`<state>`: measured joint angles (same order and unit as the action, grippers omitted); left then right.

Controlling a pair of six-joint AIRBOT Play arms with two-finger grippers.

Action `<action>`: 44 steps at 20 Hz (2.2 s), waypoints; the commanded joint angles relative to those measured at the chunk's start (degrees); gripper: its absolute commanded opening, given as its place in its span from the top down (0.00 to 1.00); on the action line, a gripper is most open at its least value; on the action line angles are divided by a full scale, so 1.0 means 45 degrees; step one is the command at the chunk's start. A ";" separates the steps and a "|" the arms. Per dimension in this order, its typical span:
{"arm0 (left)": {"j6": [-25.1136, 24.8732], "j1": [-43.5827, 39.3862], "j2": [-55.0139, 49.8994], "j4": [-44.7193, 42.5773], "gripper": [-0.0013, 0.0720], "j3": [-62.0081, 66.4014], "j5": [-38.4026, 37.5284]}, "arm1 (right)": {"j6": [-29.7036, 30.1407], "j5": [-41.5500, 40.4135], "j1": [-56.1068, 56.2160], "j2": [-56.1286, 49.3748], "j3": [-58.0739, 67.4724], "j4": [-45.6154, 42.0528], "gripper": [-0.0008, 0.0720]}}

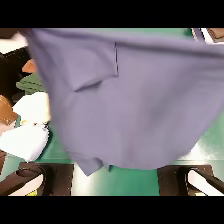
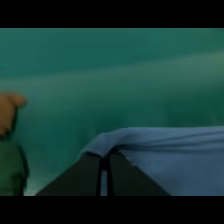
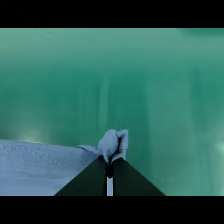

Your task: Fold the shirts.

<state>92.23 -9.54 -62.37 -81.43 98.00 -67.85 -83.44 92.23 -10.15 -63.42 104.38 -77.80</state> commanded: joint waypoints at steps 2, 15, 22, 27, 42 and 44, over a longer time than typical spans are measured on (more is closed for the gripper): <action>0.0175 0.0015 -0.3623 0.0083 0.95 -0.1831 0.0631 | 0.0097 -0.0612 0.0767 -0.3196 -0.2618 -0.0053 0.97; -0.1127 0.1481 -0.6965 0.1632 0.95 -0.1137 0.3347 | 0.0199 -0.3133 0.1511 -0.8442 0.0845 0.0005 0.97; -0.2166 0.1481 -0.6989 0.2161 0.95 -0.3653 0.2463 | 0.0189 -0.4857 0.2006 -0.6606 -0.3920 0.0058 0.97; -0.1996 0.1481 -0.6917 0.2205 0.40 -0.4308 0.2084 | 0.0180 -0.4687 0.1802 -0.6212 -0.4935 0.1773 0.47; -0.0831 0.2103 0.2487 0.4337 0.30 -1.5548 -0.0287 | 0.0476 -0.3177 0.0680 0.0923 -1.0020 0.2725 0.45; -0.1190 0.2098 0.2628 0.5411 0.30 -1.6344 0.0403 | 0.0476 -0.3191 0.0680 0.1234 -1.0015 0.2725 0.45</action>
<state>88.05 -0.14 -54.63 -63.94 32.49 -69.12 -81.32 78.04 -6.90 -61.30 61.30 -65.69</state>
